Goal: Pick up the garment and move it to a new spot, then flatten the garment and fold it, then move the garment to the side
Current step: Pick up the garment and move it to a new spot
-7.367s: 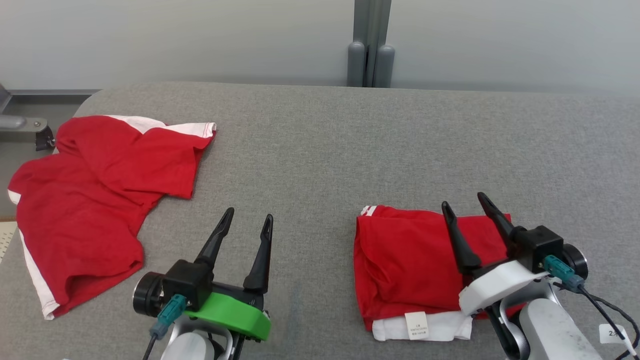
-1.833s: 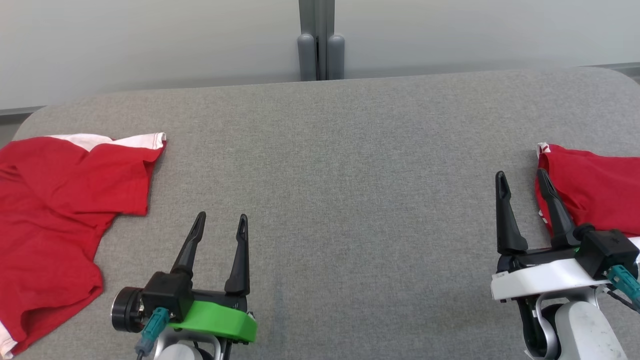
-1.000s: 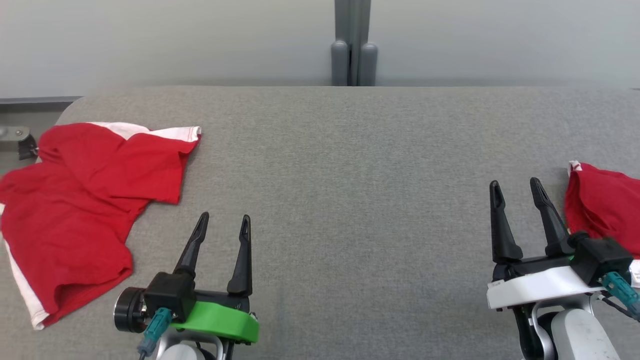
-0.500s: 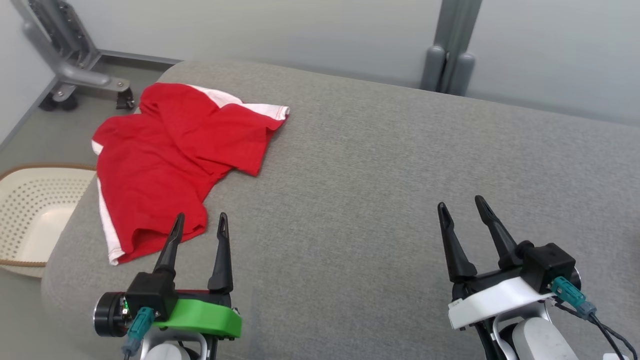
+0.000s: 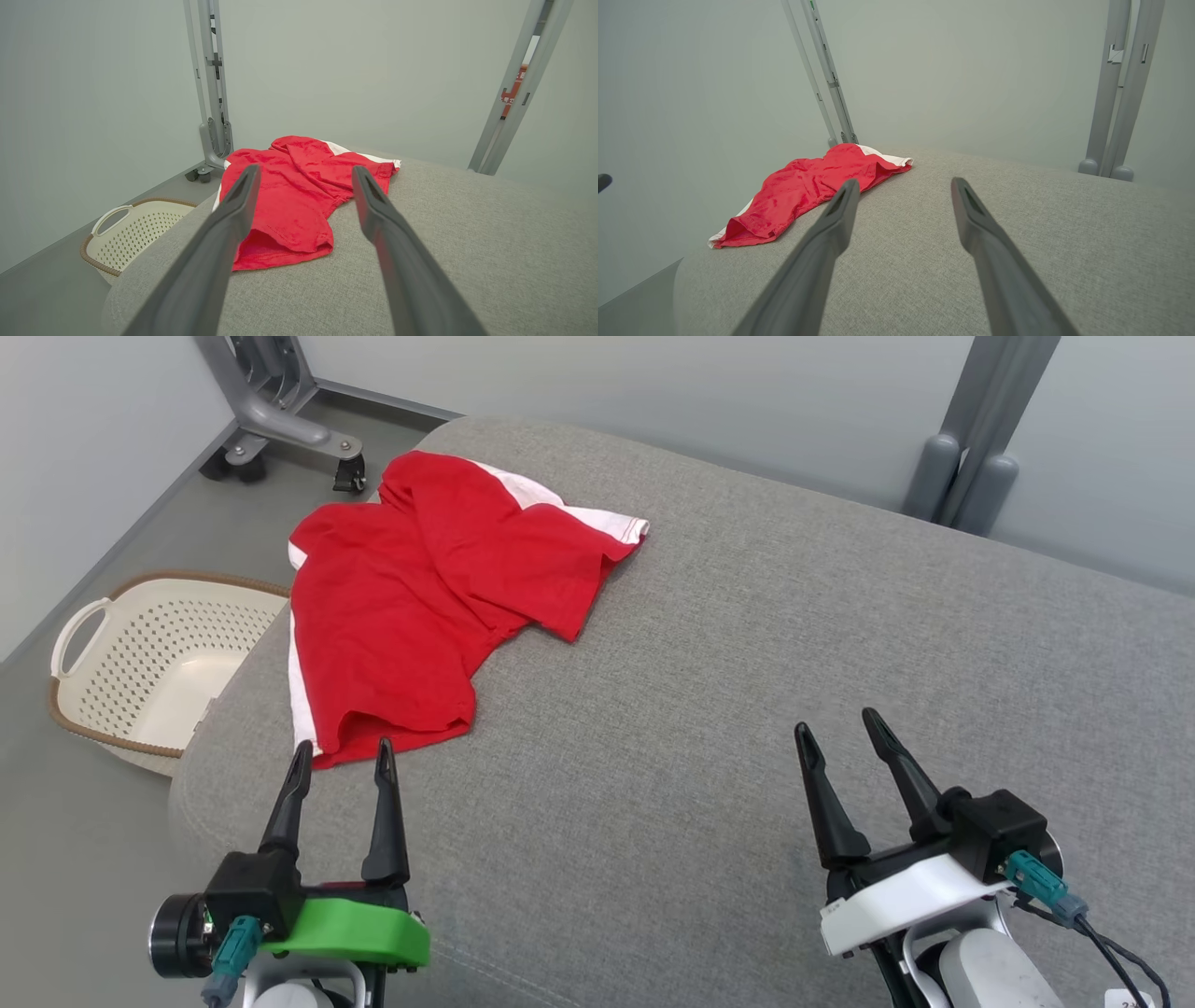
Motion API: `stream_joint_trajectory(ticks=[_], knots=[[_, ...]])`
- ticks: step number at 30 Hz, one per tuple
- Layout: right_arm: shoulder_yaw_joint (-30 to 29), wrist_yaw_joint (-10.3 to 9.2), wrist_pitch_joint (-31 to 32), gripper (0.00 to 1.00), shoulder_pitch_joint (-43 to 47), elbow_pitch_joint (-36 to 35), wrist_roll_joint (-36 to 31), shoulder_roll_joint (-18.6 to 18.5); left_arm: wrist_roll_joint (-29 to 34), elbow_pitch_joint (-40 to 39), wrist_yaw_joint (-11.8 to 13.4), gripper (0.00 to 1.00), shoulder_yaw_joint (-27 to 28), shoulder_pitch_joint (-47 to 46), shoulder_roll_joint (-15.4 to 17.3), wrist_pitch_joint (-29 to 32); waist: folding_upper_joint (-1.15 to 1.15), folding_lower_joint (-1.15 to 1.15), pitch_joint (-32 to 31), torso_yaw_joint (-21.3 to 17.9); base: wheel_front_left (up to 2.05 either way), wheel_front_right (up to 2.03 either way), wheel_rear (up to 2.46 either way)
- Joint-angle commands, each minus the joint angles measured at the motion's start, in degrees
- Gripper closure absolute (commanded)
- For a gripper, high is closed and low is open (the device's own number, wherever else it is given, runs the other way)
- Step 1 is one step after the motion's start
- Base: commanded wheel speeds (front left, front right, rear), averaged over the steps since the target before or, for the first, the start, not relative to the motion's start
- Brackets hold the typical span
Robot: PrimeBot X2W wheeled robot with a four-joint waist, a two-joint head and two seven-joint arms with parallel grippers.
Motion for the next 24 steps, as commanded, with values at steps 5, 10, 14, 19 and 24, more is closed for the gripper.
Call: stream_joint_trajectory(ticks=[5, 10, 14, 19, 24], knots=[[-0.45, -0.09, -0.16, 0.00, -0.12, 0.20, -0.45, -0.19, -0.65, 0.17, 0.48, 0.00, -0.33, 0.31, 0.05, 0.00, 0.00, 0.00, 0.26, 0.34, 0.00, 0.00, 0.00], [-0.45, -0.09, -0.16, 0.00, -1.27, -0.39, -1.19, -0.21, -0.86, -0.12, 0.71, 0.00, 1.18, -0.81, 0.05, 0.00, 0.00, 0.00, 1.87, -0.89, 0.00, 0.00, 0.00], [-1.74, -0.09, -0.16, 0.00, -2.84, -1.96, -2.36, -0.20, -0.92, 0.50, 0.46, 0.00, 3.96, -3.00, 0.06, 0.00, 0.00, 0.00, 4.68, -2.67, 0.00, 0.00, 0.00], [-4.14, -0.09, -0.16, 0.00, -4.66, -4.02, -5.14, -1.14, 1.26, 5.38, -1.35, 0.00, 7.26, -7.39, 1.15, 0.01, 0.00, 0.00, 8.35, -4.70, 0.00, 0.00, 0.00], [-6.78, -0.09, 0.27, 0.00, -6.35, -7.18, -7.24, -2.17, 1.44, 16.86, -2.29, 0.00, 8.99, -14.53, 3.81, 0.06, 0.00, 0.00, 12.23, -6.76, 0.00, 0.00, 0.00]])
